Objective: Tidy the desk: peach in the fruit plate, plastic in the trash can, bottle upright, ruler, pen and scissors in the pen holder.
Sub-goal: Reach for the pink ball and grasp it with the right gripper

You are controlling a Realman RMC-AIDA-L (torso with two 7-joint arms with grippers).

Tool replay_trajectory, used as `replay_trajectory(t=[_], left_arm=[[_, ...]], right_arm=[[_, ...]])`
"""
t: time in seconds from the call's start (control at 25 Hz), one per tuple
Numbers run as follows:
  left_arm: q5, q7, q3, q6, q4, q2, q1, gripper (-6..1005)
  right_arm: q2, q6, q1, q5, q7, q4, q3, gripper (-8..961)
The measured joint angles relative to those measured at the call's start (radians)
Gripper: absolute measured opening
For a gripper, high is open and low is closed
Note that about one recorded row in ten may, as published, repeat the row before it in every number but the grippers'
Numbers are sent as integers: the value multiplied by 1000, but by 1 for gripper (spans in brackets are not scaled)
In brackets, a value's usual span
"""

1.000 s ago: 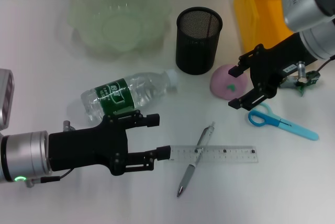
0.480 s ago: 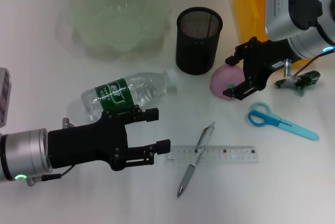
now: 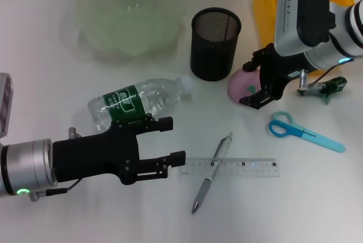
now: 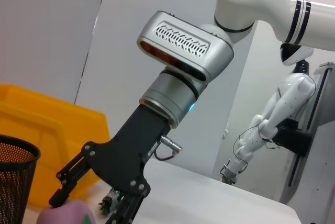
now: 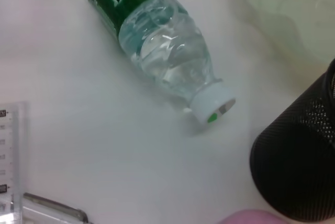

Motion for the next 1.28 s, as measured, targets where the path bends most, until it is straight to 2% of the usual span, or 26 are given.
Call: replay_trajectory(t=[0.96,1.28], left_arm=[[0,0,0,3,0,0,-6,770],[-1,-2,0,4,0,0,-5,770]], right_arm=[[5,81,-12,0,-1,18,-28,748],[6,73,-14,6,-4,12,-29,431]])
